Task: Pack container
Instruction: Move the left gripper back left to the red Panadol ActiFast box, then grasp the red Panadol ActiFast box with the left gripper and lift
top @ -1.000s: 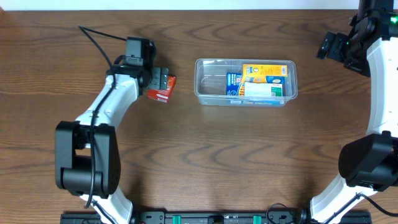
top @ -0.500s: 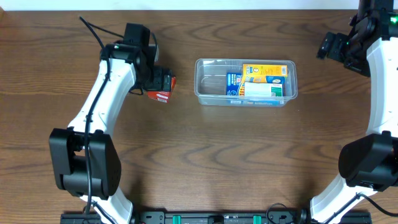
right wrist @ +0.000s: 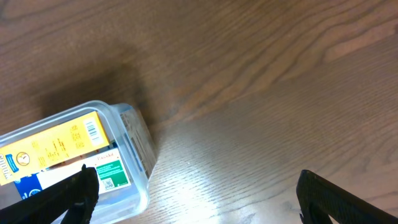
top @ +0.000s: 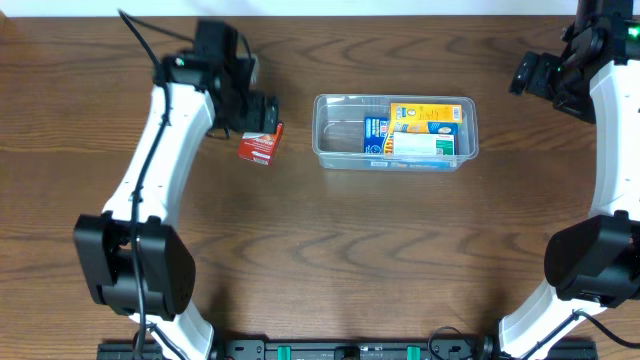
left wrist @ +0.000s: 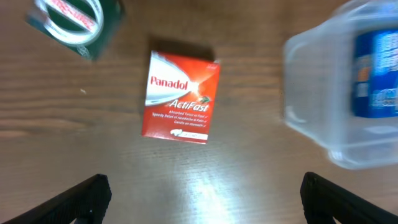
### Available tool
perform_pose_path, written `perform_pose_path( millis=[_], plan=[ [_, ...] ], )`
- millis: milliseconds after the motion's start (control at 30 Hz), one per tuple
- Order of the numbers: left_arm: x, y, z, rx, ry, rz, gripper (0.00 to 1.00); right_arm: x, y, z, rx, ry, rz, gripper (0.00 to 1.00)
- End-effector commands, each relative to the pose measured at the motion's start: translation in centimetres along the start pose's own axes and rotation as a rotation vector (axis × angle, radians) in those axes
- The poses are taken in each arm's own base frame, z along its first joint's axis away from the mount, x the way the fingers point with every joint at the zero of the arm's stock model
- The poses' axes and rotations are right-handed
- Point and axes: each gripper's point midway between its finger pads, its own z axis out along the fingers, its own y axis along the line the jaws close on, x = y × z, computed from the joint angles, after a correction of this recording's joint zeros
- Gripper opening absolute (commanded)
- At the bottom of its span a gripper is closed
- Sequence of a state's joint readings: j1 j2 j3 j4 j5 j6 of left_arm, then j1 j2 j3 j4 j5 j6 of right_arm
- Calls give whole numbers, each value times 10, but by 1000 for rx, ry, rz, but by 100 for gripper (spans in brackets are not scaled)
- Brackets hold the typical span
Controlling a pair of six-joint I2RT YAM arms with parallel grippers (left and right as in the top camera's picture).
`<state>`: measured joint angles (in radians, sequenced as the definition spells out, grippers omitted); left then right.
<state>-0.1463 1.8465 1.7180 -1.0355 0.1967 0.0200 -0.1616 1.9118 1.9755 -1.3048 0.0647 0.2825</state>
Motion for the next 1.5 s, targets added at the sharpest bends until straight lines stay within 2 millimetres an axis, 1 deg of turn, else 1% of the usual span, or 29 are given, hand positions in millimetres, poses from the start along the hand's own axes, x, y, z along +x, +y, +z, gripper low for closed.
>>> perform_pose_path(
  millis=[0, 67, 133, 200, 267, 333, 467, 567, 633, 767, 967, 1100, 1267, 1367, 1467],
  plan=[
    [-36, -12, -47, 22, -114, 55, 98, -3, -2, -13, 1, -34, 20, 99],
    [-49, -10, -66, 3, -147, 56, 98, -3, -2, -13, 1, -34, 20, 99],
    [-59, -7, -78, -9, -171, 53, 98, -3, -2, -13, 1, -34, 20, 99],
    [-68, -3, -84, -14, -178, 43, 98, -3, -2, -13, 1, -34, 20, 99],
    [-73, 4, -80, -20, -167, 28, 98, -3, -2, -13, 1, -34, 20, 99],
    [-77, 13, -67, -26, -143, 11, 98, -3, -2, -13, 1, -34, 20, 99],
    [-77, 31, -28, -34, -65, -6, 98, -3, -2, -13, 1, -34, 20, 99],
    [-73, 36, 1, -33, -5, -13, 98, -3, -2, -13, 1, -34, 20, 99],
    [-69, 35, 15, -31, 32, -14, 98, -3, -2, -13, 1, -34, 20, 99],
    [-64, 31, 31, -27, 68, -7, 98, -3, -2, -13, 1, -34, 20, 99],
    [-57, 32, 46, -18, 110, -16, 98, -3, -2, -13, 1, -34, 20, 99],
    [-44, 35, 65, -19, 177, -26, 98, -3, -2, -13, 1, -34, 20, 99],
    [-20, 40, 99, -21, 288, -43, 98, -3, -2, -13, 1, -34, 20, 99],
    [-10, 42, 113, -21, 341, -53, 98, -3, -2, -13, 1, -34, 20, 99],
    [-3, 44, 122, -22, 373, -58, 99, -3, -2, -13, 1, -34, 20, 99]
  ],
)
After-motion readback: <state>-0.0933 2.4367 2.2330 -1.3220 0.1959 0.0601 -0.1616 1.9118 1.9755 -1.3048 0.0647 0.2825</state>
